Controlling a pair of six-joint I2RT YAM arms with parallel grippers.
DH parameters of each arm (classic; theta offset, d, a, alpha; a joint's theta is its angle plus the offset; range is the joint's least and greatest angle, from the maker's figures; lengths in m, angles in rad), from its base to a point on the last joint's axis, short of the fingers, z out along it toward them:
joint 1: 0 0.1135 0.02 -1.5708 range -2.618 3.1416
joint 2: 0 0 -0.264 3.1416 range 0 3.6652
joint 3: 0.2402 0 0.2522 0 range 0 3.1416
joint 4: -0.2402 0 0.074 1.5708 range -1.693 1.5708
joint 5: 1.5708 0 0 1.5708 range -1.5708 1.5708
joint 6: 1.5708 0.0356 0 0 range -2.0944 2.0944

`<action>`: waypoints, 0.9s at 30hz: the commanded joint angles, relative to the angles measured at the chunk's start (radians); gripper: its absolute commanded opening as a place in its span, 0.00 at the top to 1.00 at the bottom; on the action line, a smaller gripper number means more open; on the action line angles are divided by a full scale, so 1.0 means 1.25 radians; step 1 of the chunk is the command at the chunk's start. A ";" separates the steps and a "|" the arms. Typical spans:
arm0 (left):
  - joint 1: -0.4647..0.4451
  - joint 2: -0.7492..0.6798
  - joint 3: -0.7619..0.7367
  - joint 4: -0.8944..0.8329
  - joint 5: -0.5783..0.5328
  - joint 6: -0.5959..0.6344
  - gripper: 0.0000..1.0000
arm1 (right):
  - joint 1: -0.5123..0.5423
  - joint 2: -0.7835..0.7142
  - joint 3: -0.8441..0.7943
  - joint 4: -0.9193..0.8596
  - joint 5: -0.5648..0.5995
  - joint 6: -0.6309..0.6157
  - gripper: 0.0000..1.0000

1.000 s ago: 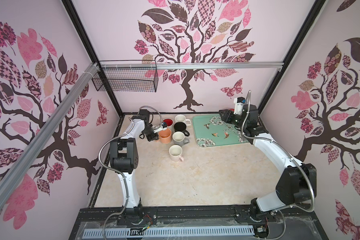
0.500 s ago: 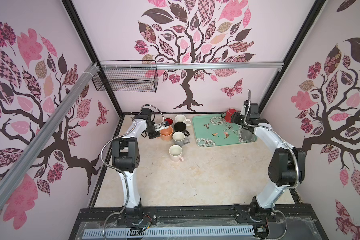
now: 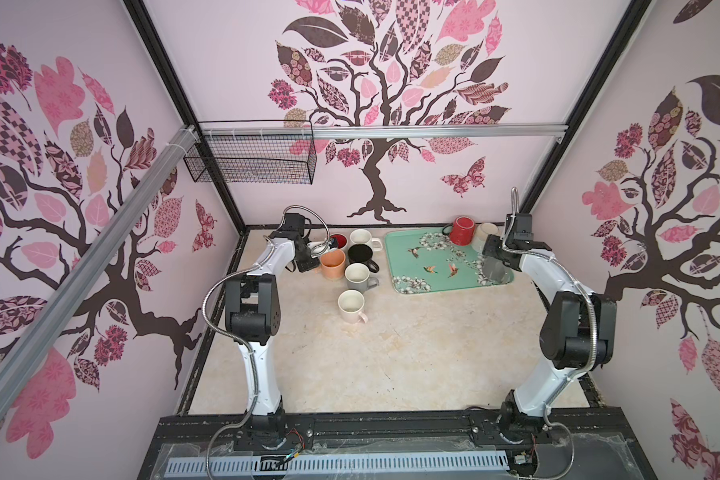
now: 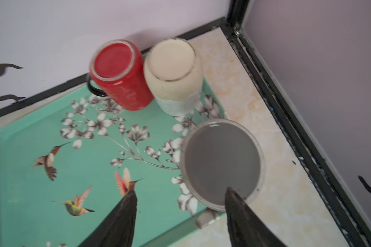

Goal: Turn the mug right side up
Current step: 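Grasp the upside-down grey mug on the tray with right gripper while left withdraws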

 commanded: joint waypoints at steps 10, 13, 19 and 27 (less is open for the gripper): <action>0.001 -0.141 -0.115 0.109 0.068 -0.044 0.39 | -0.056 -0.062 -0.066 0.016 0.001 -0.088 0.34; -0.001 -0.152 -0.108 0.097 0.083 -0.053 0.39 | -0.056 -0.019 -0.051 -0.007 -0.022 -0.106 0.35; -0.004 -0.188 -0.098 0.104 0.134 -0.110 0.36 | -0.056 0.047 -0.021 -0.058 -0.055 -0.102 0.38; -0.070 -0.225 -0.112 0.130 0.199 -0.252 0.35 | -0.056 0.083 0.003 -0.063 -0.055 -0.131 0.54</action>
